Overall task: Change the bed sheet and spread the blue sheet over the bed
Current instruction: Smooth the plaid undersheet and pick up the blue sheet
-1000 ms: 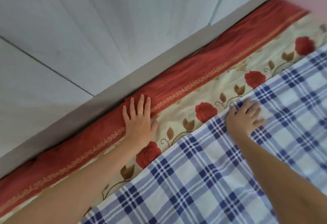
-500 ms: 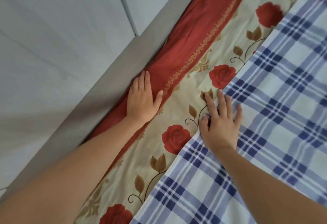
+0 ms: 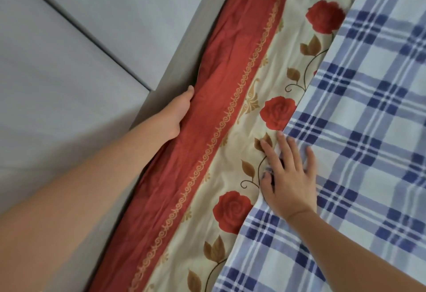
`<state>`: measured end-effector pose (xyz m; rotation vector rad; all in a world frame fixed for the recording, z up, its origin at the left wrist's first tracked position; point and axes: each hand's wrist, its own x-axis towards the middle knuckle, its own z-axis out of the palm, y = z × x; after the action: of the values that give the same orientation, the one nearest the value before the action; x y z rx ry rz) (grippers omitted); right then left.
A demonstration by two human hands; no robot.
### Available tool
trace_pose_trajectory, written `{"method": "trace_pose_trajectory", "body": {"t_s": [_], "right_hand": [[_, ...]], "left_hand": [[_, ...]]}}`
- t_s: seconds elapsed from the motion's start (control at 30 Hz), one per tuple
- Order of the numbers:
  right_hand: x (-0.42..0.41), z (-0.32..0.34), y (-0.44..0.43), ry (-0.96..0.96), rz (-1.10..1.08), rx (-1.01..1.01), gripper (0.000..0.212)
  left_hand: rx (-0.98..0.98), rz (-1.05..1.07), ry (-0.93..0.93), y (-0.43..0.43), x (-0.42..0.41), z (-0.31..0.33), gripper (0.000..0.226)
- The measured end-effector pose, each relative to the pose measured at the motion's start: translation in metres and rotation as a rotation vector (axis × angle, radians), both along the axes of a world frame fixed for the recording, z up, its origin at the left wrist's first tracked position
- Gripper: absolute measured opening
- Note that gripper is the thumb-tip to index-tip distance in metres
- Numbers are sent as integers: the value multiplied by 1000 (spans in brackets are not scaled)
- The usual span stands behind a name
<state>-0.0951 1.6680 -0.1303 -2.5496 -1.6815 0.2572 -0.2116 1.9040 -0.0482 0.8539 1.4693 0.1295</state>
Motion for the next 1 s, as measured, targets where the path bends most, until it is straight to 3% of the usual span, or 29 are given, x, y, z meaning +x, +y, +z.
{"method": "trace_pose_trajectory", "body": {"t_s": [0.13,0.3,0.4,0.6,0.77,0.83,0.93,1.0], "right_hand": [[-1,2,0,0,-1,8,60],[-1,2,2,5,-3,17,60],[-2,2,1,16,-12,32,60],[-1,1,1,14,-5,34,60],[-1,0,1,3,6,10,61],[-1,0,0,2,8,10,61],[-1,-1,0,3,0,16,61],[-1,0,1,6,-1,20,60]], "left_hand": [[-95,45,-98,5,-6,-2,33],[99,198,-134,4,-10,-11,22],[100,204,-129,7,-7,-10,26],[-92,7,-32,9,-4,-17,33],[-108,-211,16,8,-1,-14,34],[42,-335,87,12,-1,-13,14],[454,-367,139,9,-5,-13,10],[560,-311,113,2,-8,-12,13]]}}
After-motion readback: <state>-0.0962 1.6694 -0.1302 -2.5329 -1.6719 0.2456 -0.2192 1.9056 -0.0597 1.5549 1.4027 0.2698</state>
